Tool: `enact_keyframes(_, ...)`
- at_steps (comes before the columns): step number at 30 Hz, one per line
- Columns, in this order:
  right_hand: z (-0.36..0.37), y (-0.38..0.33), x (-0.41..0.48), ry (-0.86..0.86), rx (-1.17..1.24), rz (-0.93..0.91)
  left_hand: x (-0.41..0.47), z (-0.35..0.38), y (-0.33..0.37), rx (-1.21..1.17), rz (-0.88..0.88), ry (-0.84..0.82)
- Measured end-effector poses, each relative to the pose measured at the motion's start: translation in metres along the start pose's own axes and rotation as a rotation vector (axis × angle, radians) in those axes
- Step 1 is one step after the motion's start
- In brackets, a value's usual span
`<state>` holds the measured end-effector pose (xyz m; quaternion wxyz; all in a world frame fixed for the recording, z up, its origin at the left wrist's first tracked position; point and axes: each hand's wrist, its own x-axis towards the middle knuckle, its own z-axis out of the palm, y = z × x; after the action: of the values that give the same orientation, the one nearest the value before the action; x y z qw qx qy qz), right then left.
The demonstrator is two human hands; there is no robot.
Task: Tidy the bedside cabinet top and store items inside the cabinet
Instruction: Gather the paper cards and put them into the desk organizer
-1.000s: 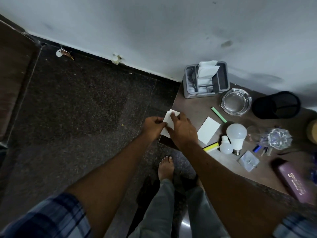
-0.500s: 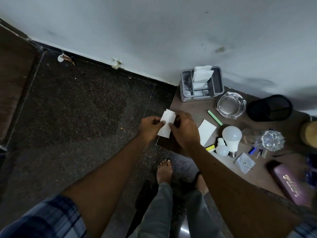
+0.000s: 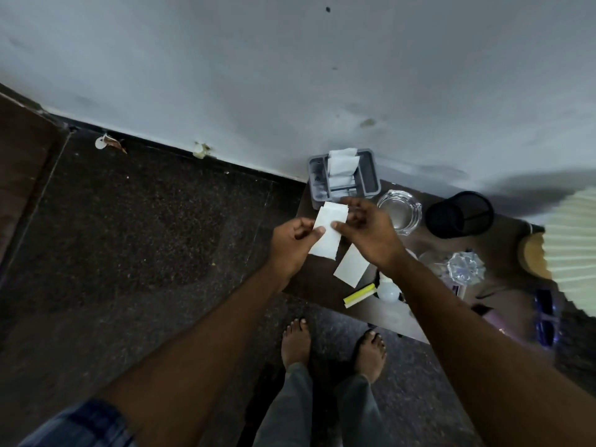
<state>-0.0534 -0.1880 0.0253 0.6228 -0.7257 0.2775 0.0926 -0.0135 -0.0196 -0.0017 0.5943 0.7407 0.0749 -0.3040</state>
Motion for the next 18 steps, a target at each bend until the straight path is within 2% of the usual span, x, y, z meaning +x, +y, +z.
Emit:
enact_keyframes(8, -0.051, -0.053, 0.022, 0.030, -0.483, -0.262, 0.026, 0.026, 0.058, -0.033, 0.135, 0.027)
enact_keyframes(18, -0.077, -0.099, 0.049, 0.076, -0.609, -0.382, 0.042, 0.038, 0.092, -0.100, 0.167, 0.057)
